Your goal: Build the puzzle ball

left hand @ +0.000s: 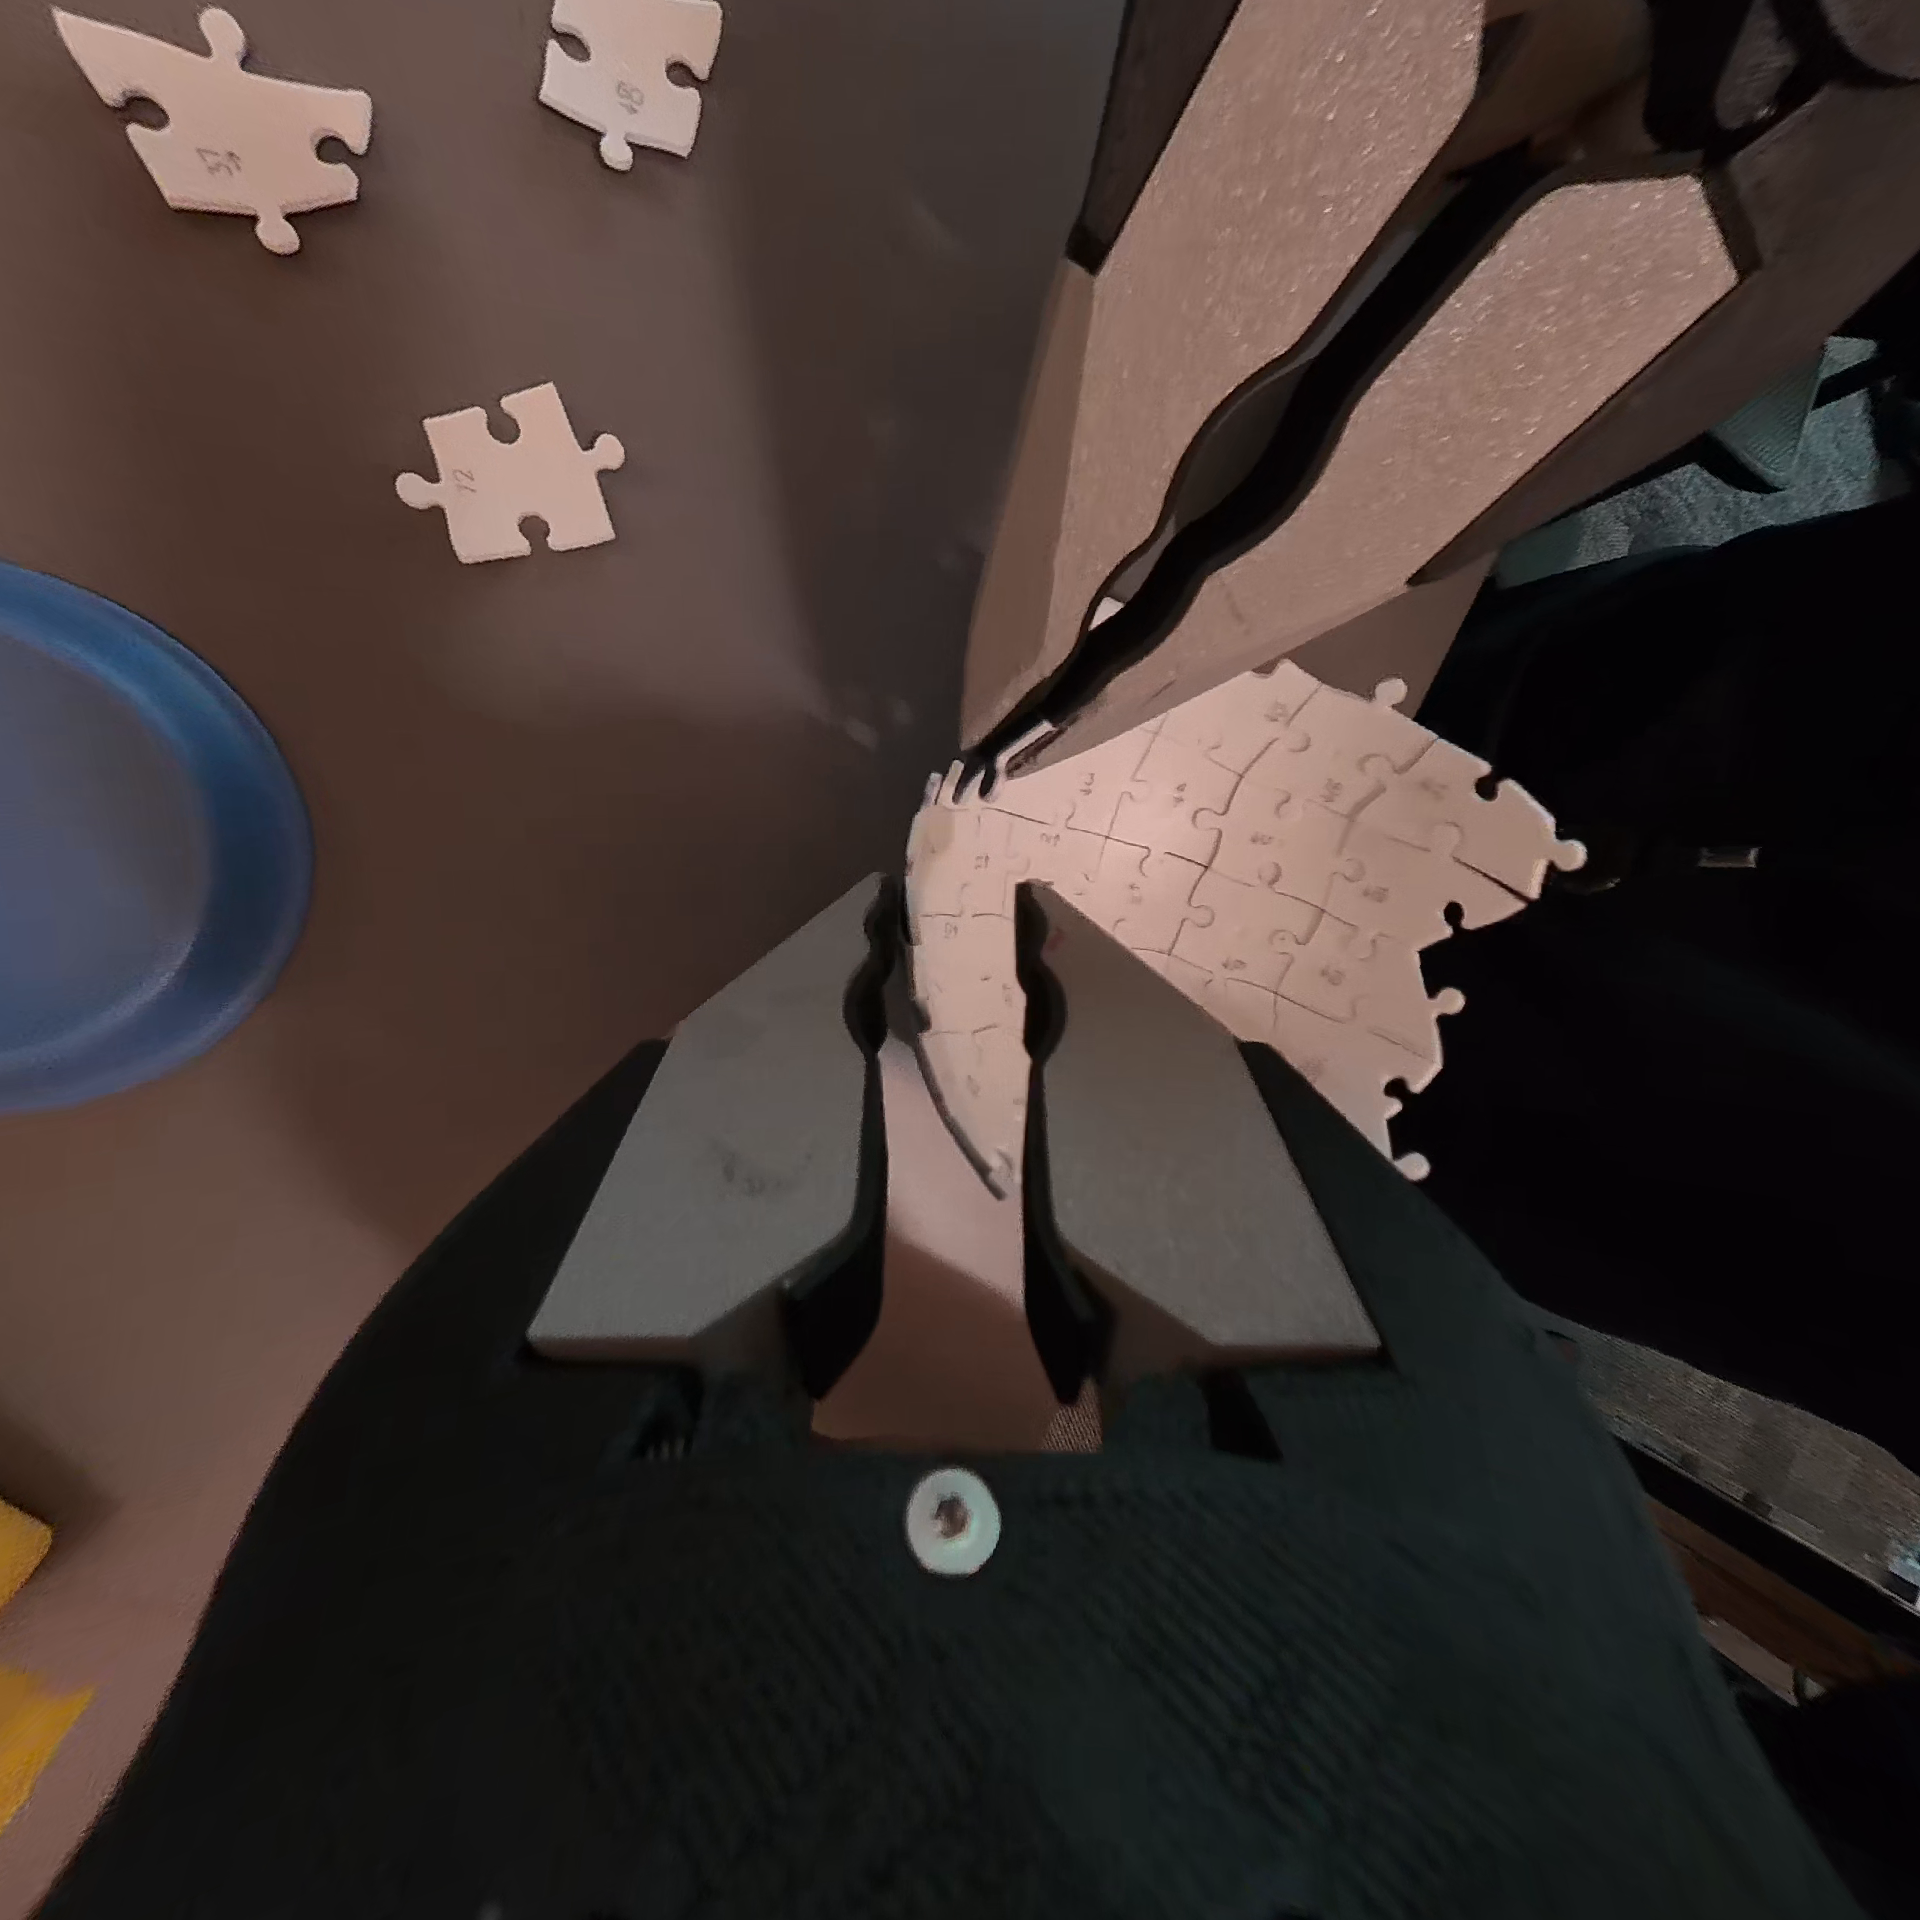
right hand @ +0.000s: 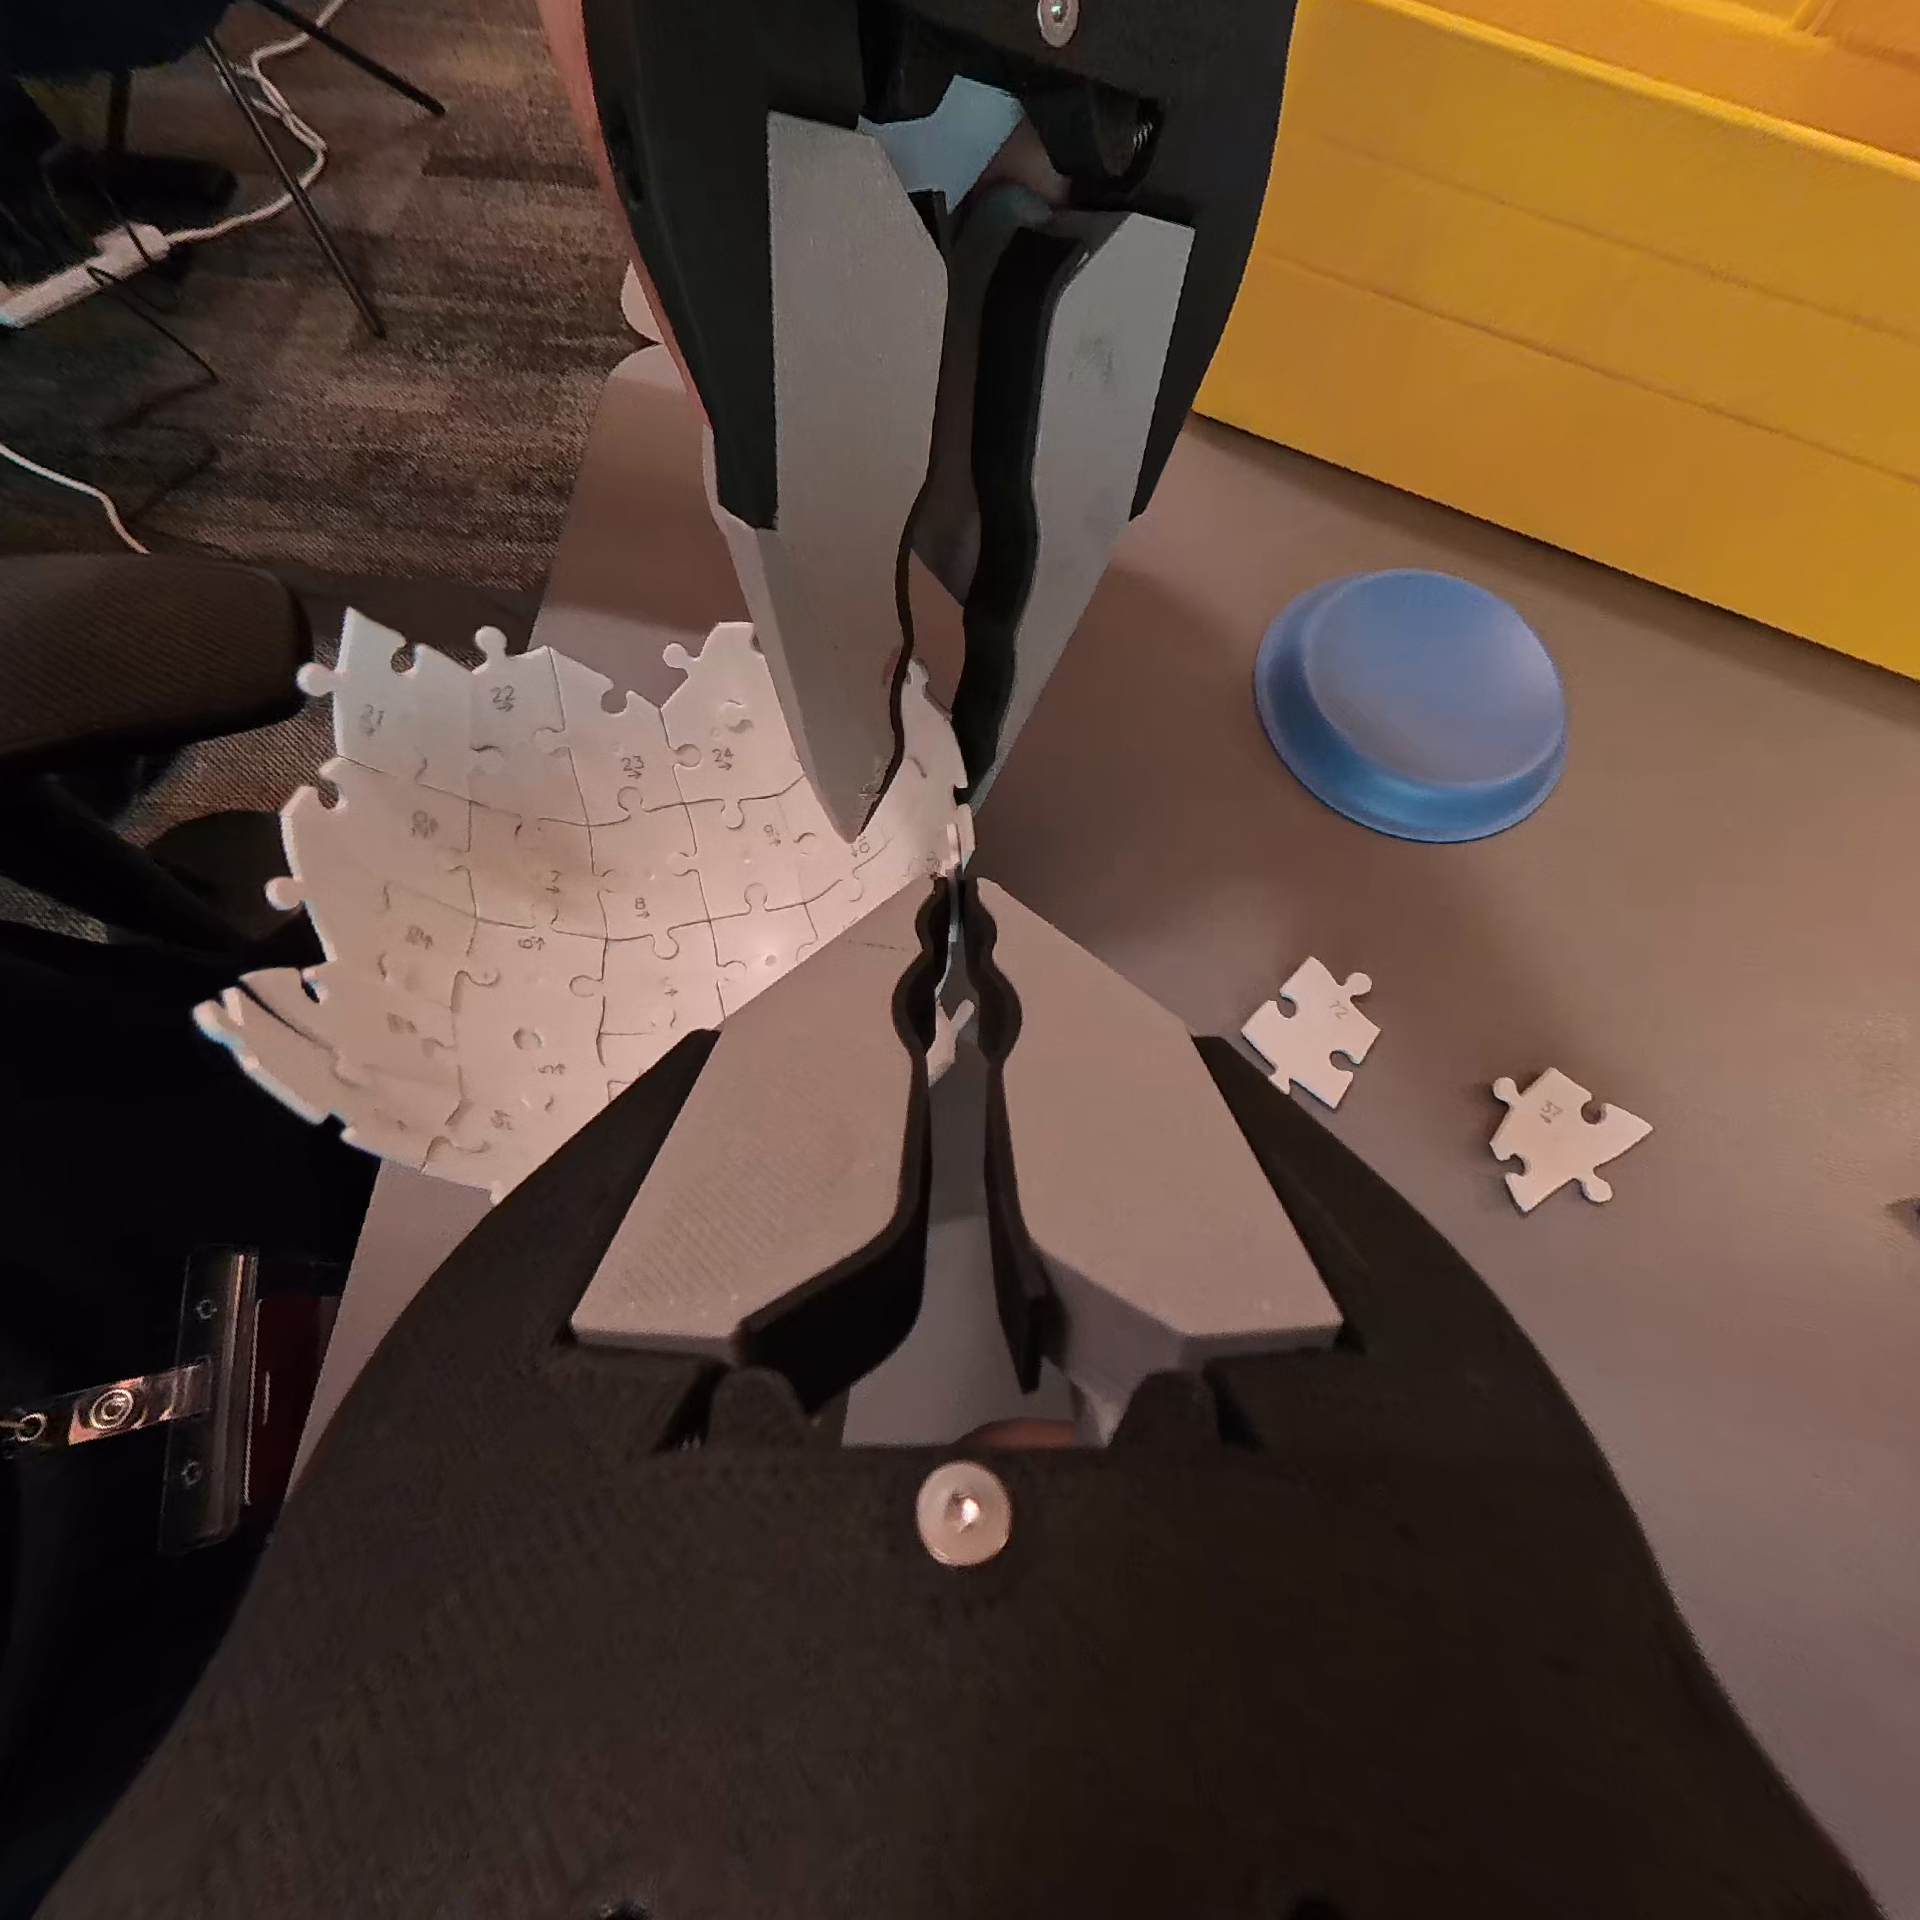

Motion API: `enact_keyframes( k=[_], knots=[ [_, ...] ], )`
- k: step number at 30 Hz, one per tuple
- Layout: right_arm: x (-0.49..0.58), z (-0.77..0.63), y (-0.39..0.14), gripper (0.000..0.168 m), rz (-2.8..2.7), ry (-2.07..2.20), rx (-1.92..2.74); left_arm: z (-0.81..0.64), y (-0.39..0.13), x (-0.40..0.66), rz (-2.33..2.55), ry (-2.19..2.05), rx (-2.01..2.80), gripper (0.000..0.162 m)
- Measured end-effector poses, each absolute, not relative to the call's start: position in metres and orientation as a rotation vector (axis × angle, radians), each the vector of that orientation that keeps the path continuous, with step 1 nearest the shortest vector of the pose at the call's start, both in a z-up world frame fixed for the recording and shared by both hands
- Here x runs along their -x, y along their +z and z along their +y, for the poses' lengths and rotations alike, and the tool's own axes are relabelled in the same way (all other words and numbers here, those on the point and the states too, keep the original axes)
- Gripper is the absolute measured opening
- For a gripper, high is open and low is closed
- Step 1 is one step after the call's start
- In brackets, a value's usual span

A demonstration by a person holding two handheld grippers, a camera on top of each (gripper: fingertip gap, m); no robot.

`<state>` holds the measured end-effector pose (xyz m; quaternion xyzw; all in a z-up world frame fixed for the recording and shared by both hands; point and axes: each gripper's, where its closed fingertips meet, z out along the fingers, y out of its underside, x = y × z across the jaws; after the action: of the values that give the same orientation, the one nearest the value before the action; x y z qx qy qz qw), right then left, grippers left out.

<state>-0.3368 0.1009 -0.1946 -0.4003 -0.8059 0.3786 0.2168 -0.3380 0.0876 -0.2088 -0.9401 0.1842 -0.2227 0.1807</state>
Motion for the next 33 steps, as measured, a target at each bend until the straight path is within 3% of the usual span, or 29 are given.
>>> enact_keyframes(
  k=[8,17,33],
  knots=[
    [0.338,0.101,-0.198,0.0,-2.236,1.06,1.115,0.088,-0.217,0.336,0.554,-0.648,2.677,0.021],
    [0.339,0.099,-0.195,0.0,-2.231,1.111,1.111,0.089,-0.22,0.332,0.588,-0.674,2.679,0.011],
    [0.338,0.105,-0.199,0.0,-2.235,1.055,1.093,0.095,-0.217,0.332,0.593,-0.676,2.661,0.015]
  ],
)
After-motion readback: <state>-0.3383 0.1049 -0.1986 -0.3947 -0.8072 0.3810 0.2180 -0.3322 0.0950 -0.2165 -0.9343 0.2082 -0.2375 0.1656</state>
